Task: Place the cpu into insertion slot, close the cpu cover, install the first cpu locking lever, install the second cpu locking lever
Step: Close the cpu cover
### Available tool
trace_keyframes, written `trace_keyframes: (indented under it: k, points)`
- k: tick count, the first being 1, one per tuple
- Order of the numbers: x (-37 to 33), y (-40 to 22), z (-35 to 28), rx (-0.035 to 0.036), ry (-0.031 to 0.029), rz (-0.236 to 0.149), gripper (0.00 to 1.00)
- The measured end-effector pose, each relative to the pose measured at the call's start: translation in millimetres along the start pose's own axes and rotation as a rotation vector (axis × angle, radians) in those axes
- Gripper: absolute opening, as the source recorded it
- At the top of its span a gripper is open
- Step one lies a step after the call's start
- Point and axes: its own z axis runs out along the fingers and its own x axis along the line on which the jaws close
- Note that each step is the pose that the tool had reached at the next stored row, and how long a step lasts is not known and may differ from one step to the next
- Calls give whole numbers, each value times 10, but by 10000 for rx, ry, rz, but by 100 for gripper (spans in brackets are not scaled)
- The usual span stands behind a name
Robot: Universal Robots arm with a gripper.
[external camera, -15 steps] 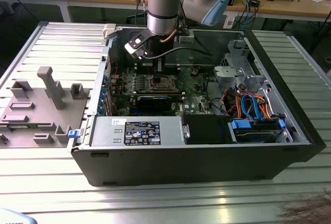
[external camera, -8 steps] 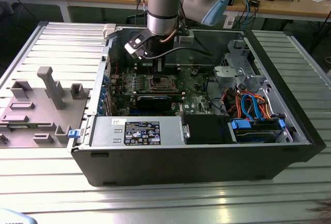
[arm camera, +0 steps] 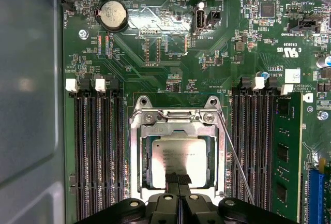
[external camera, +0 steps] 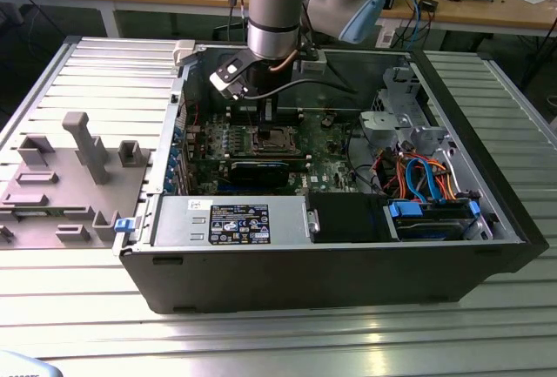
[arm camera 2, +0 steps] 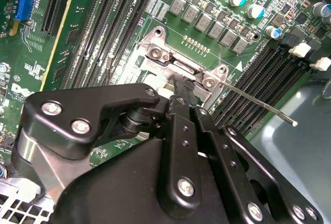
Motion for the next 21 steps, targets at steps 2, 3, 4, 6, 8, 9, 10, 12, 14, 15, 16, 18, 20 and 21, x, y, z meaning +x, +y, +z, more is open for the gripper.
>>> trace_keyframes:
  k: [2,3,4,6,8,9,10,12,14,15,16,18,20,21]
  points:
    - [0,0,-2,-1,1,0,11]
    - [1,1,-12,-8,11,1,11]
    - [2,2,-26,-14,21,1,11]
    - [-4,4,-94,-3,3,-2,11]
    - [-5,31,-107,10,2,-1,11]
    - [-6,59,-108,34,6,-3,11]
    - [-6,86,-108,64,9,-4,11]
    - [-7,129,-111,107,10,-7,11]
    - [-6,139,-115,109,12,-7,11]
    - [-6,139,-119,108,14,-7,11]
    - [-7,138,-124,109,14,-6,11]
    - [-7,144,-132,107,19,-9,11]
    - [-8,152,-133,110,18,-8,11]
    - [-8,159,-134,114,18,-8,11]
